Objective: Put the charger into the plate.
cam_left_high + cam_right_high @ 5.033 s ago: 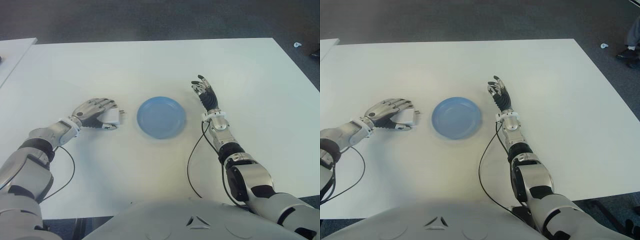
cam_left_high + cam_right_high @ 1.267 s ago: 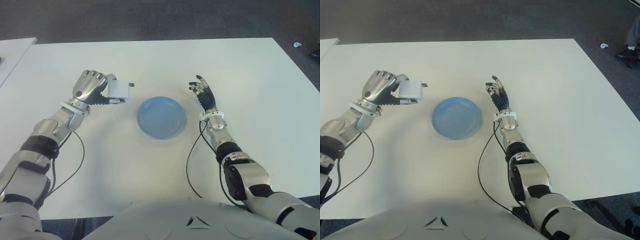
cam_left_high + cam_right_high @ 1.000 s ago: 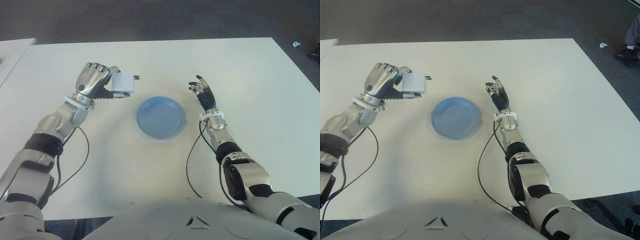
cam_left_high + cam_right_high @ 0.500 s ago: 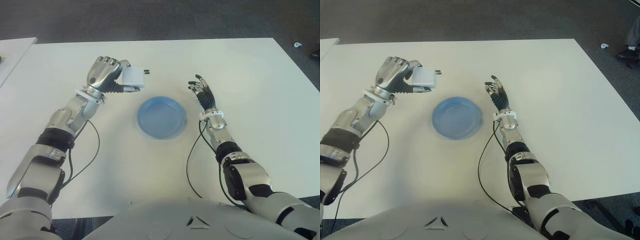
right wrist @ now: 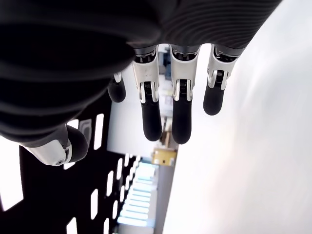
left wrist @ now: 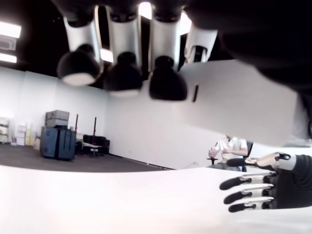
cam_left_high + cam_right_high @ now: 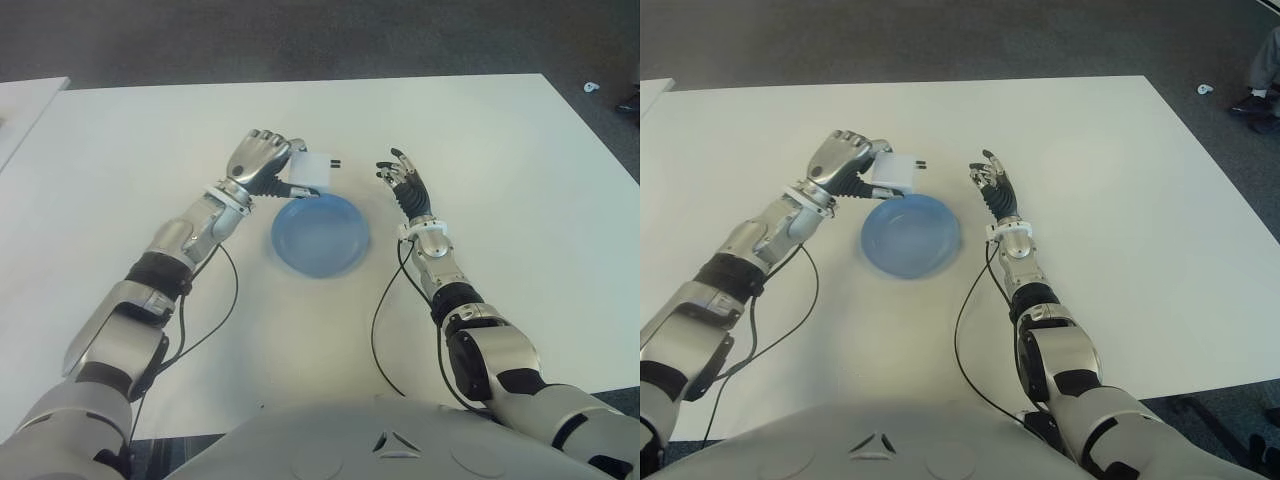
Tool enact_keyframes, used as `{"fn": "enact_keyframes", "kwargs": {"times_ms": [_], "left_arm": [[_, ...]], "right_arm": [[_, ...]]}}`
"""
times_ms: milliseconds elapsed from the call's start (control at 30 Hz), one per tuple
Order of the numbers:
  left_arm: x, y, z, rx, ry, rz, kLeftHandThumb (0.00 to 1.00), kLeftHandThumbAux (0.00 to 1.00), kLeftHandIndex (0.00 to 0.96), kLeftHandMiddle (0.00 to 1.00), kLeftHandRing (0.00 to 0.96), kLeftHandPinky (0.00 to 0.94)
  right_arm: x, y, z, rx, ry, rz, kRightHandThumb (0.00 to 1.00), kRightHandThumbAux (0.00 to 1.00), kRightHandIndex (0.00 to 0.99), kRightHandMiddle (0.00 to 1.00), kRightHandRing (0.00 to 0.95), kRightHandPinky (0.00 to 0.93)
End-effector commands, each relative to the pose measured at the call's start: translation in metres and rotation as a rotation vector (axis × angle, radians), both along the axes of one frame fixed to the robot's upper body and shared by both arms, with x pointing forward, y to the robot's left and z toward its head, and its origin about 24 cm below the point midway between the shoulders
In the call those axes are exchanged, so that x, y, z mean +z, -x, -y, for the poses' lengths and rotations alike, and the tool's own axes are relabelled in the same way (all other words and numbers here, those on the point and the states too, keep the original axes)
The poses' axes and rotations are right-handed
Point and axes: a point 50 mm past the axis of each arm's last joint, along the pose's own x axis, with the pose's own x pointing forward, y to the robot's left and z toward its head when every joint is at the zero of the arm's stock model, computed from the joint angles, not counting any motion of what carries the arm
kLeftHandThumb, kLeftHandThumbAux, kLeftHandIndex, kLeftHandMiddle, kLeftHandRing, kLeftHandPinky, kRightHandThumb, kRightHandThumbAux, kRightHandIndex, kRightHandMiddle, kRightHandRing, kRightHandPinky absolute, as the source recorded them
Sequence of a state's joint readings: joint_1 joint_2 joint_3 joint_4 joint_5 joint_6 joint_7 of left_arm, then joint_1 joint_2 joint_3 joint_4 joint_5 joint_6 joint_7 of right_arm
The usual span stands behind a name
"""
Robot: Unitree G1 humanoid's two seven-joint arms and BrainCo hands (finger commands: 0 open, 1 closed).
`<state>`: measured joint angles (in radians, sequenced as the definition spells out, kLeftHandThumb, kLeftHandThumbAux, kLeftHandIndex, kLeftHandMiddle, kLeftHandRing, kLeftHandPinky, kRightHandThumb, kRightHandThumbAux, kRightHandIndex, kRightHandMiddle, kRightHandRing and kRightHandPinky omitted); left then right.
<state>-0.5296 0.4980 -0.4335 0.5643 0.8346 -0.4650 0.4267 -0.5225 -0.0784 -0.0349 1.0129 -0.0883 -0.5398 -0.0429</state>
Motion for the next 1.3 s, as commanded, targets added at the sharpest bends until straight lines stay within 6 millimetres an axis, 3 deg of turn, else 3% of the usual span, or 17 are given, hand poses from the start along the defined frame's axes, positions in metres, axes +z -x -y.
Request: {"fn": "enact_keyframes", "kwargs": {"times_ms": [33, 700, 900, 1033, 1067, 1100, 1133, 1167, 1300], "left_arm": [[-0.016, 0.005, 0.007, -0.01, -0.027, -0.081, 0.738, 0.696, 0.443, 0.846, 0.846, 0.851], [-0.038, 0.01, 0.017, -0.052, -0.069, -0.125, 0.738, 0.696, 0.443, 0.85, 0.843, 0.848], [-0.039, 0.011, 0.017, -0.081, -0.035, -0.169, 0.735, 0.693, 0.442, 0.816, 0.809, 0.781], [-0.039, 0.011, 0.016, -0.097, -0.041, -0.194, 0.72, 0.687, 0.432, 0.727, 0.699, 0.652], [-0.039, 0.011, 0.016, -0.099, -0.05, -0.201, 0.664, 0.586, 0.383, 0.627, 0.605, 0.561], [-0.04, 0.012, 0.015, -0.104, -0.087, -0.212, 0.643, 0.55, 0.365, 0.591, 0.571, 0.528], [-0.04, 0.013, 0.014, -0.107, -0.113, -0.22, 0.551, 0.476, 0.268, 0.42, 0.399, 0.374], [-0.04, 0.013, 0.014, -0.109, -0.128, -0.224, 0.491, 0.429, 0.205, 0.31, 0.287, 0.275], [-0.038, 0.019, 0.009, -0.113, -0.208, -0.234, 0.366, 0.349, 0.088, 0.113, 0.097, 0.101]], "right_arm": [[-0.003, 0.001, -0.001, -0.011, -0.016, -0.024, 0.0, 0.446, 0.0, 0.275, 0.273, 0.187], [-0.001, 0.001, 0.0, -0.022, -0.028, -0.028, 0.0, 0.485, 0.0, 0.26, 0.258, 0.179], [-0.001, 0.001, 0.0, -0.025, -0.028, -0.026, 0.0, 0.485, 0.0, 0.26, 0.259, 0.18], [-0.001, 0.001, 0.001, -0.026, -0.03, -0.026, 0.0, 0.48, 0.0, 0.256, 0.256, 0.172], [-0.001, 0.001, 0.001, -0.027, -0.03, -0.026, 0.0, 0.477, 0.0, 0.254, 0.255, 0.172], [-0.001, 0.001, 0.001, -0.028, -0.03, -0.025, 0.0, 0.476, 0.0, 0.254, 0.254, 0.172], [-0.001, 0.001, 0.002, -0.028, -0.03, -0.024, 0.0, 0.472, 0.0, 0.253, 0.254, 0.173], [-0.001, 0.001, 0.002, -0.029, -0.03, -0.024, 0.0, 0.47, 0.0, 0.252, 0.254, 0.173], [-0.001, 0.001, 0.003, -0.03, -0.032, -0.019, 0.0, 0.465, 0.0, 0.253, 0.254, 0.176]]}}
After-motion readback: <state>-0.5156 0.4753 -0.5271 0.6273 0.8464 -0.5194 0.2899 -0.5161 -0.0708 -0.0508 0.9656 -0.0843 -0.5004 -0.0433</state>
